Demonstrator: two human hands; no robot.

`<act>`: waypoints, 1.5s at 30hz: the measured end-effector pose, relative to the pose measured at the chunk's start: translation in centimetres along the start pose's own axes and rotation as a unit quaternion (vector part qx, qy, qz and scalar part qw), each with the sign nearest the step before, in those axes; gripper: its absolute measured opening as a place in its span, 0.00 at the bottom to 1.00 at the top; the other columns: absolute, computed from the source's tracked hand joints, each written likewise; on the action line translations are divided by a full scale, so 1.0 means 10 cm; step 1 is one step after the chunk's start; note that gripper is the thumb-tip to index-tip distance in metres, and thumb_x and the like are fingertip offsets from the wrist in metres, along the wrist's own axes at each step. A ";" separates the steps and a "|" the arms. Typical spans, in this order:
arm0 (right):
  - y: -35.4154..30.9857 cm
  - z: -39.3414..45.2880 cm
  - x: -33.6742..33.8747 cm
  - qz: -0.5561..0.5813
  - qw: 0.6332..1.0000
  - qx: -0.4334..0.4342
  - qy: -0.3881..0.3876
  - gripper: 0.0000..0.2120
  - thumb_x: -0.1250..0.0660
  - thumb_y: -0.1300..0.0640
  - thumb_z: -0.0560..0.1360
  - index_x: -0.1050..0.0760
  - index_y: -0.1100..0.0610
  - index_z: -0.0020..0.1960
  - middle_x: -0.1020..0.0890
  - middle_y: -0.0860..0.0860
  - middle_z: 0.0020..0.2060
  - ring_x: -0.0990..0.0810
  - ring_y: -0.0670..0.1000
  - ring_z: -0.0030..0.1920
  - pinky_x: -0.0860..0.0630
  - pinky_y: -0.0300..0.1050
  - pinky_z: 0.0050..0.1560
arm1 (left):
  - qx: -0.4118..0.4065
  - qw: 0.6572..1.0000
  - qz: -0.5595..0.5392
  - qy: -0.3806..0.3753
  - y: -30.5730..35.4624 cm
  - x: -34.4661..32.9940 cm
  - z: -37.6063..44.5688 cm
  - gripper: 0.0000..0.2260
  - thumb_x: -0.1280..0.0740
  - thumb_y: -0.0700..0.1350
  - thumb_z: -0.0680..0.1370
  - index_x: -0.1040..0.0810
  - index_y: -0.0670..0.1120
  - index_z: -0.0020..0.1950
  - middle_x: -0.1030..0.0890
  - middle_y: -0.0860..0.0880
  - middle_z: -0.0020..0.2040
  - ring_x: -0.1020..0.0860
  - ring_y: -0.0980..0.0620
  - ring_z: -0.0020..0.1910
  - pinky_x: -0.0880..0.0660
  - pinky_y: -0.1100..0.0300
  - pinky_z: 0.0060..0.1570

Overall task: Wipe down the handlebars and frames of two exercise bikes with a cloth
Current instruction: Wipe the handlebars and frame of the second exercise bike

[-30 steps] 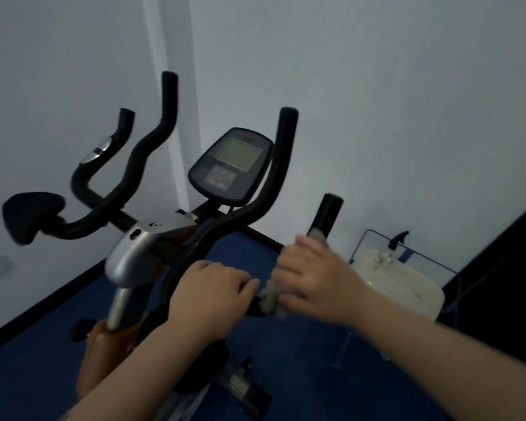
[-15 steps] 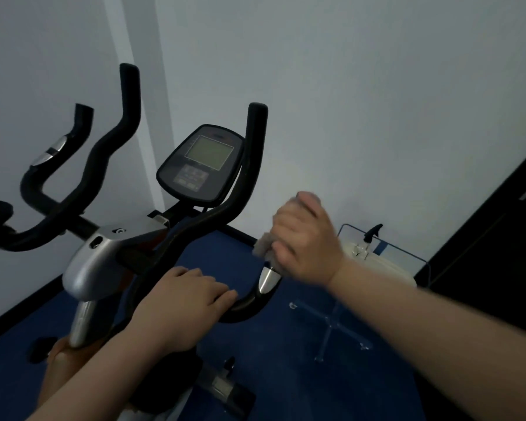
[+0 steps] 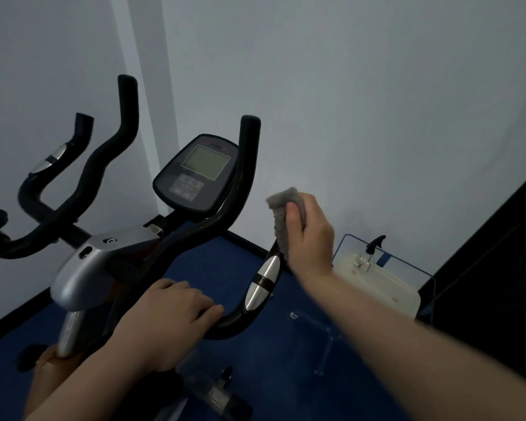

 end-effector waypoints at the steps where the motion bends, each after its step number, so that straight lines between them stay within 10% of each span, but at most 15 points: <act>1: -0.02 -0.17 -0.11 0.046 0.994 -0.085 0.053 0.17 0.46 0.47 0.81 0.26 0.55 0.61 0.19 0.50 0.49 0.20 0.49 0.48 0.21 0.47 0.48 | 0.002 1.000 -0.002 -0.002 -0.01 -0.01 0.00 0.29 0.63 0.64 0.76 0.23 0.55 0.44 0.22 0.57 0.42 0.27 0.61 0.46 0.37 0.62 0.60; 4: -0.14 -0.35 -0.21 0.086 0.974 -0.179 0.106 0.18 0.50 0.45 0.82 0.31 0.51 0.65 0.20 0.45 0.54 0.22 0.42 0.52 0.26 0.35 0.51 | 0.001 1.000 0.013 -0.010 -0.02 -0.03 -0.01 0.25 0.58 0.61 0.79 0.23 0.55 0.46 0.21 0.56 0.43 0.27 0.60 0.46 0.36 0.61 0.60; 11: -0.07 -0.46 -0.21 0.219 0.905 -0.353 0.093 0.29 0.53 0.33 0.76 0.23 0.50 0.56 0.17 0.48 0.46 0.19 0.45 0.47 0.24 0.43 0.48 | 0.001 1.000 0.018 -0.007 -0.02 0.00 -0.01 0.19 0.53 0.60 0.81 0.33 0.54 0.35 0.24 0.56 0.38 0.28 0.59 0.43 0.35 0.60 0.57; 15: -0.15 -1.01 -0.33 0.294 0.861 -0.410 0.068 0.22 0.49 0.43 0.80 0.23 0.54 0.60 0.16 0.53 0.50 0.18 0.47 0.50 0.24 0.45 0.55 | 0.002 1.000 0.015 0.006 0.00 0.01 -0.01 0.21 0.54 0.61 0.80 0.32 0.52 0.35 0.25 0.54 0.37 0.28 0.58 0.42 0.35 0.61 0.56; 20: -0.19 -0.57 -0.28 0.272 0.904 -0.311 0.110 0.16 0.49 0.47 0.82 0.27 0.53 0.59 0.18 0.50 0.43 0.21 0.40 0.35 0.26 0.32 0.35 | 0.016 1.000 -0.007 0.014 -0.02 0.02 -0.02 0.22 0.52 0.61 0.80 0.29 0.52 0.36 0.25 0.55 0.36 0.28 0.60 0.42 0.37 0.62 0.56; 24: -0.28 -1.17 -0.36 0.229 0.935 -0.269 0.038 0.21 0.49 0.44 0.80 0.45 0.38 0.73 0.32 0.44 0.70 0.31 0.35 0.65 0.31 0.30 0.62 | 0.028 0.999 -0.026 0.038 0.00 0.07 -0.02 0.23 0.50 0.60 0.80 0.31 0.50 0.32 0.26 0.52 0.31 0.28 0.58 0.37 0.36 0.63 0.49; 27: -0.25 -1.22 -0.33 0.181 0.960 -0.216 0.013 0.25 0.51 0.43 0.80 0.53 0.38 0.75 0.43 0.40 0.75 0.43 0.29 0.69 0.41 0.20 0.61 | 0.045 0.992 -0.050 0.110 0.02 0.12 -0.09 0.23 0.47 0.57 0.78 0.29 0.48 0.28 0.27 0.50 0.26 0.28 0.55 0.30 0.38 0.66 0.38; 32: -0.40 -1.36 -0.28 -0.005 0.998 -0.038 -0.052 0.23 0.50 0.48 0.82 0.40 0.52 0.75 0.45 0.52 0.77 0.48 0.49 0.77 0.43 0.45 0.74 | 0.084 0.913 -0.109 0.384 0.09 0.22 -0.40 0.17 0.41 0.45 0.77 0.21 0.44 0.31 0.22 0.52 0.30 0.27 0.54 0.34 0.32 0.55 0.38; 35: -0.63 -1.43 -0.40 -0.171 0.948 0.177 -0.202 0.16 0.42 0.51 0.79 0.22 0.55 0.61 0.20 0.51 0.60 0.27 0.53 0.67 0.43 0.54 0.74 | 0.161 0.882 -0.084 0.436 0.07 0.17 -0.48 0.14 0.41 0.44 0.77 0.18 0.46 0.37 0.18 0.53 0.37 0.24 0.54 0.40 0.32 0.55 0.46; 40: -0.51 -1.03 -0.13 -0.302 0.819 0.356 -0.333 0.22 0.46 0.42 0.77 0.23 0.50 0.63 0.20 0.53 0.60 0.25 0.57 0.65 0.45 0.62 0.71 | 0.372 0.831 -0.101 0.402 -0.09 -0.09 -0.87 0.12 0.41 0.50 0.79 0.22 0.47 0.54 0.23 0.51 0.58 0.27 0.51 0.56 0.34 0.54 0.57; 45: -0.78 -1.02 -0.57 -0.397 0.751 0.265 -0.457 0.26 0.57 0.46 0.80 0.26 0.58 0.61 0.18 0.55 0.46 0.20 0.57 0.45 0.31 0.52 0.47 | 0.408 0.778 -0.194 0.437 -0.14 -0.15 -0.91 0.14 0.44 0.54 0.79 0.25 0.48 0.56 0.26 0.52 0.59 0.28 0.53 0.58 0.28 0.49 0.57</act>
Point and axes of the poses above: each hand's wrist, its own z-axis towards the middle knuckle, its own x-axis out of the back of the hand, y = z × x, the point moved 3 cm from there along z, towards the middle knuckle
